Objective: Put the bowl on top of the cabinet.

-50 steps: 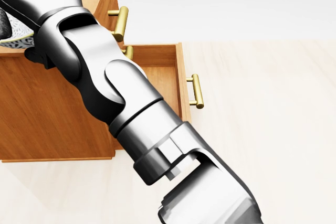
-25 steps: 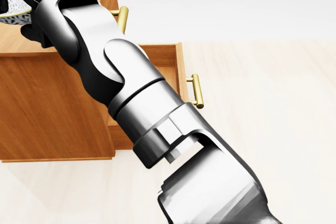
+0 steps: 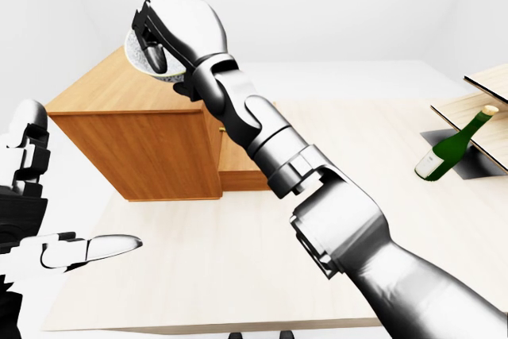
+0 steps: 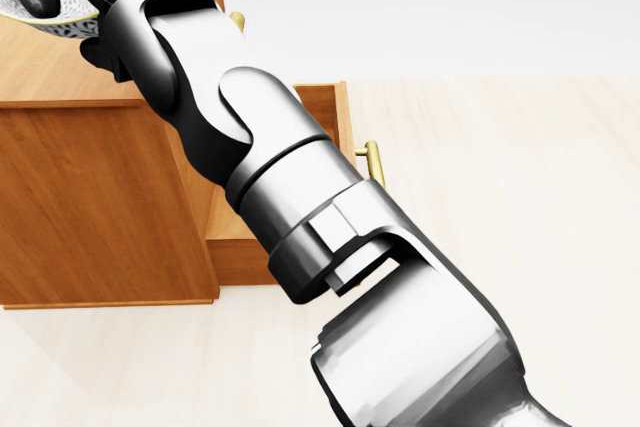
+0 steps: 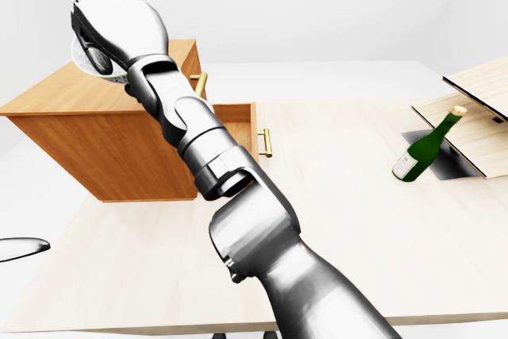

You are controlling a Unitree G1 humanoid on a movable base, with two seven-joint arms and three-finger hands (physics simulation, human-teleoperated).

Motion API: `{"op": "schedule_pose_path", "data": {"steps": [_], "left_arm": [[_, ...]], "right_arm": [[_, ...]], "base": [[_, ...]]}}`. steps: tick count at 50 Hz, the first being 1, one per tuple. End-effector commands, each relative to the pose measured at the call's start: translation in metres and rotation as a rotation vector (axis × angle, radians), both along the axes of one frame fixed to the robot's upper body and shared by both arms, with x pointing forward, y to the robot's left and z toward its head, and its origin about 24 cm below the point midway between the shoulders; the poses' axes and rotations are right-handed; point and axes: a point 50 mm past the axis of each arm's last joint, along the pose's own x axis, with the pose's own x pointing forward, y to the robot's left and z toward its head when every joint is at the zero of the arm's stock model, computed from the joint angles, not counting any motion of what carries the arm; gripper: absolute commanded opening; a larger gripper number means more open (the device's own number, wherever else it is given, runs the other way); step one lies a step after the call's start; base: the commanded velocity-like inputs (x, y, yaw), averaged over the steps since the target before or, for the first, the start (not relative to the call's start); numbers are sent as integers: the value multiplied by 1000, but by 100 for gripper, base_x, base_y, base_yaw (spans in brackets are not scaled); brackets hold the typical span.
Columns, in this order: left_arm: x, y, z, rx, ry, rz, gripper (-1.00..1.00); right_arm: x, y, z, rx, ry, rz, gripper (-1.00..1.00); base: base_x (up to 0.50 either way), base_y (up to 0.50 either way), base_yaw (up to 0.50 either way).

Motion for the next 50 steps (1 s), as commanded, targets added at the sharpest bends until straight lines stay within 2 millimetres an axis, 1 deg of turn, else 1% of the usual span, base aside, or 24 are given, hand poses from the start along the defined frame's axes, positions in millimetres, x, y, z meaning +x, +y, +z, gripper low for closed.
{"op": "schedule_pose_path", "data": {"steps": [1,10,29,40,46,50], "left_arm": [[0,0,1,0,-2,0,100],[-1,1,2,2,0,2,100],[0,0,2,8,4,-4,100],[-1,1,3,8,3,-3,100],[-1,1,3,5,-1,1,100],[-1,1,3,5,-1,-2,100]], "right_arm": [[-3,2,1,14,-33,-2,-100],[-6,6,-5,7,-22,18,-100],[-2,1,-9,1,-15,-3,-100],[-3,3,-11,-2,-15,3,-100],[-2,3,-15,-9,-13,-4,-100],[-2,3,-14,-9,-12,-5,-100]], "base": [[0,0,0],[0,0,0],[0,0,0],[0,0,0],[0,0,0],[0,0,0]]}}
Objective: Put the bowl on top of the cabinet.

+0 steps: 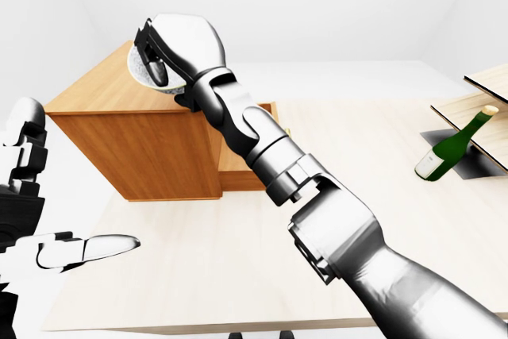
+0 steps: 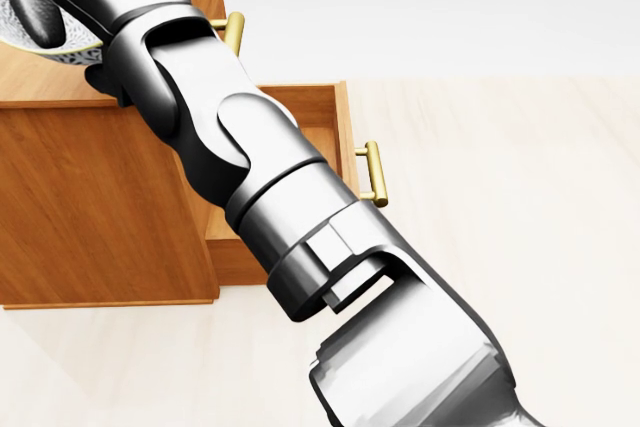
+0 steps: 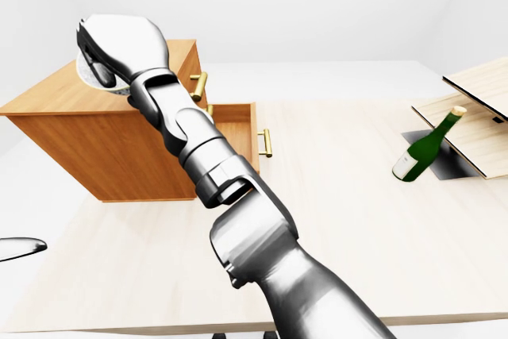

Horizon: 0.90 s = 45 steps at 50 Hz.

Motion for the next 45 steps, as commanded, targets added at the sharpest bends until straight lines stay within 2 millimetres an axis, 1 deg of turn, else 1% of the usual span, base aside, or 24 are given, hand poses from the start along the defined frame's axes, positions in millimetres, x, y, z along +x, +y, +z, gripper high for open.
{"op": "schedule_pose_path", "data": {"steps": [1,21,22,23,24,25,31,36,45], "left_arm": [[0,0,1,-1,-3,-1,100],[-1,2,3,-1,-1,5,100],[-1,2,2,-2,-1,8,100],[-1,2,1,-3,-1,10,100],[-1,2,1,-3,-1,11,100],[-1,2,1,-3,-2,10,100],[-1,1,1,-2,-3,4,100],[0,0,1,0,-4,-4,100],[1,-1,-1,2,1,-6,100]], "right_arm": [[-1,-1,2,12,-30,-10,-100],[1,-3,4,15,-35,-17,-100],[1,-3,4,18,-34,-17,-85],[1,-3,5,18,-35,-17,-22],[1,-4,4,18,-37,-19,53],[1,-4,5,18,-39,-21,100],[1,-5,10,21,-51,-24,100],[-1,-6,23,32,-66,-16,100],[-10,-2,38,48,-91,24,100]], "base": [[0,0,0],[0,0,0],[0,0,0],[0,0,0],[0,0,0],[0,0,0],[0,0,0],[0,0,0],[0,0,0]]}}
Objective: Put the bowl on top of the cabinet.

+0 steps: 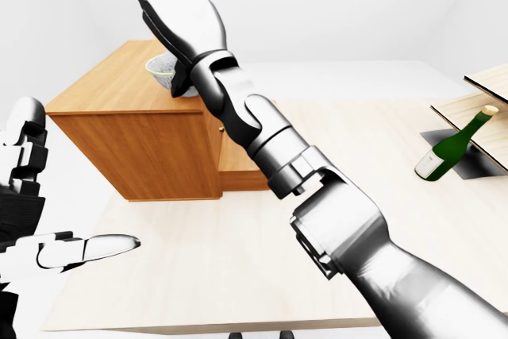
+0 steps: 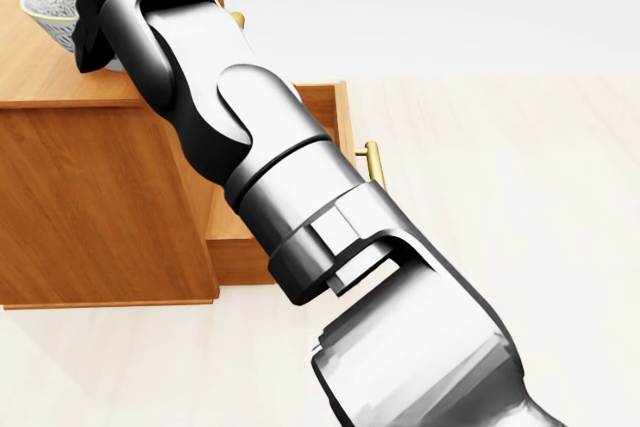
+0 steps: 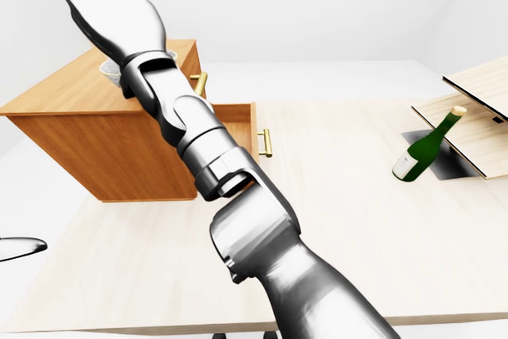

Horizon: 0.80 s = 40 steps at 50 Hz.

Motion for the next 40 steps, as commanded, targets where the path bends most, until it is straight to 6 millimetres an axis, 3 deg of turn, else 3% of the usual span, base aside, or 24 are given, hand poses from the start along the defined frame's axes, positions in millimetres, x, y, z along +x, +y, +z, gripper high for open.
{"op": "schedule_pose_path", "data": {"steps": [1,21,40], "left_arm": [[1,-1,-2,2,4,-5,100],[4,-6,-4,15,15,-31,100],[5,-8,-4,29,30,-47,100]], "right_arm": [[-11,4,23,22,-40,43,100],[-52,9,78,93,-107,173,100],[-71,-1,108,155,-112,209,100]], "base": [[0,0,0],[0,0,0],[0,0,0]]}}
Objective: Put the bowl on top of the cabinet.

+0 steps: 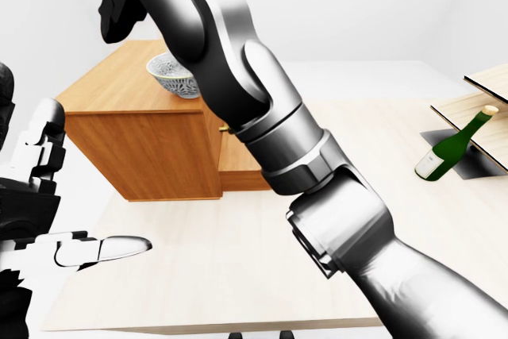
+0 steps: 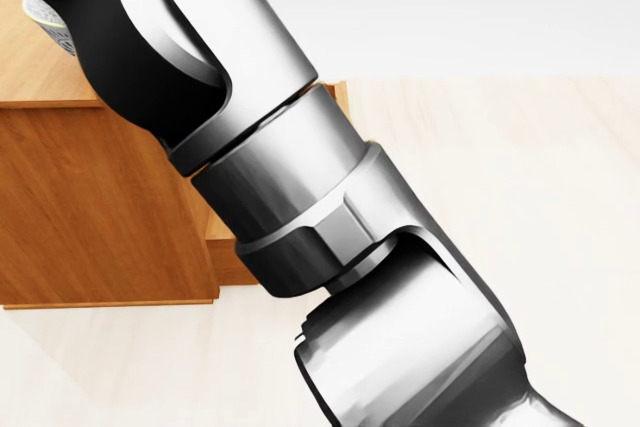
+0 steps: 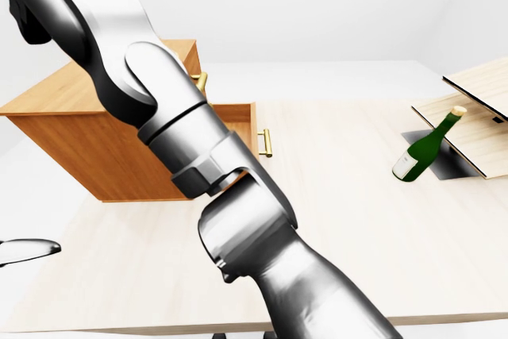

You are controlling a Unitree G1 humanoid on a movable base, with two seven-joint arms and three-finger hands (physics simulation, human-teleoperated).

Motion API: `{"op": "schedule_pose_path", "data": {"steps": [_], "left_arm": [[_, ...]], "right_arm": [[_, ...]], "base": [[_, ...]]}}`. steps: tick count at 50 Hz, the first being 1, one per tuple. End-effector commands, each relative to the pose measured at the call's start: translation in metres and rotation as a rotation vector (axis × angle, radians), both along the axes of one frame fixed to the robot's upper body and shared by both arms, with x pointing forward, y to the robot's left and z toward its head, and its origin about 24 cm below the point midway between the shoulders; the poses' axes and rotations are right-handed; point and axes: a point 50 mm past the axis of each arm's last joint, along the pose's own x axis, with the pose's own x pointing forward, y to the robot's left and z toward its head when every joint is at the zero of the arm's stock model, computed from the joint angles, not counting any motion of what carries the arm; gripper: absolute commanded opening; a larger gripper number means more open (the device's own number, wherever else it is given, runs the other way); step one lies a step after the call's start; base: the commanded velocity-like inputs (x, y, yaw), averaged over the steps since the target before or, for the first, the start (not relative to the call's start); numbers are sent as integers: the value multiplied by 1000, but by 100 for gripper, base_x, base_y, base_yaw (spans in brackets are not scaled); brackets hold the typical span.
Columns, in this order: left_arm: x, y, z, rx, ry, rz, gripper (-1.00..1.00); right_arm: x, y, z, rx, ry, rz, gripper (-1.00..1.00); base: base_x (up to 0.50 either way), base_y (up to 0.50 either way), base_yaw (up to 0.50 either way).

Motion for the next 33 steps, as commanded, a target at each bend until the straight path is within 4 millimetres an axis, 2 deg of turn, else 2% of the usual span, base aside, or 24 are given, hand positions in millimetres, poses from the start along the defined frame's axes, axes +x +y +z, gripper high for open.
{"op": "schedule_pose_path", "data": {"steps": [1,9,18,28,33], "left_arm": [[1,-2,-1,8,9,-10,100],[2,-3,-3,11,11,-16,100],[3,-5,-3,20,13,-29,100],[5,-8,-2,31,15,-47,100],[5,-9,-1,37,20,-56,100]], "right_arm": [[-13,-8,22,44,-1,31,100],[-16,-16,28,73,-6,57,100],[-24,-42,43,172,-23,136,100],[-58,-72,57,244,-155,249,100],[-83,-89,64,272,-256,308,100]], "base": [[0,0,0],[0,0,0],[0,0,0],[0,0,0],[0,0,0]]}}
